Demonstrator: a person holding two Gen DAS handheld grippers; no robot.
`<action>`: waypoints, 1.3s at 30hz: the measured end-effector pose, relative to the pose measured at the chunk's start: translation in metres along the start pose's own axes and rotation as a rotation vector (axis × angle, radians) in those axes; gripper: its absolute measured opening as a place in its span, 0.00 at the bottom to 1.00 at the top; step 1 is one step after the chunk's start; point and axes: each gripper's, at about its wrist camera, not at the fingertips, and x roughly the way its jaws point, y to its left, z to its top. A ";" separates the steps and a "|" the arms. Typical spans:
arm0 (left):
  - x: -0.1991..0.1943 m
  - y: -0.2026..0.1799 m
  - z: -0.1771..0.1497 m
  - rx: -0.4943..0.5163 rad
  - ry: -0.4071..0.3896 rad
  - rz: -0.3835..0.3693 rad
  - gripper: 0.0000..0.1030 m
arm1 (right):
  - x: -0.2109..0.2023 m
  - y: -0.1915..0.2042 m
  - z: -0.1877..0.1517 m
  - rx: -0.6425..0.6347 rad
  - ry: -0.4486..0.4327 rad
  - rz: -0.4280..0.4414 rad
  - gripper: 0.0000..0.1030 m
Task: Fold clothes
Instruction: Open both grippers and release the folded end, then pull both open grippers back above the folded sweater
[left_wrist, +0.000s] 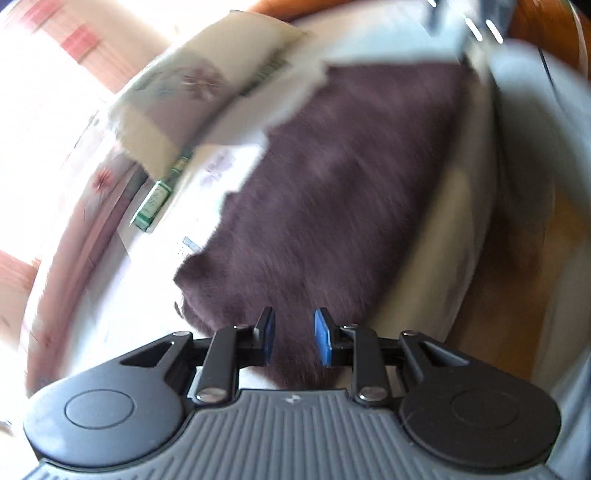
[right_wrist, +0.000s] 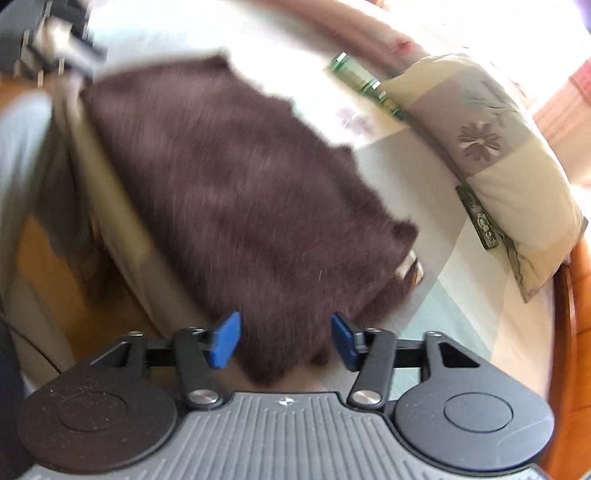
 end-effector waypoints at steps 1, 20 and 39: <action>0.001 0.005 0.005 -0.048 -0.021 -0.023 0.29 | 0.002 -0.004 0.004 0.042 -0.027 0.021 0.68; 0.066 0.059 0.047 -0.464 -0.058 -0.191 0.58 | 0.054 -0.030 0.016 0.328 -0.158 0.058 0.80; 0.134 0.098 0.062 -0.841 -0.148 -0.263 0.80 | 0.113 -0.071 0.046 0.595 -0.292 0.054 0.83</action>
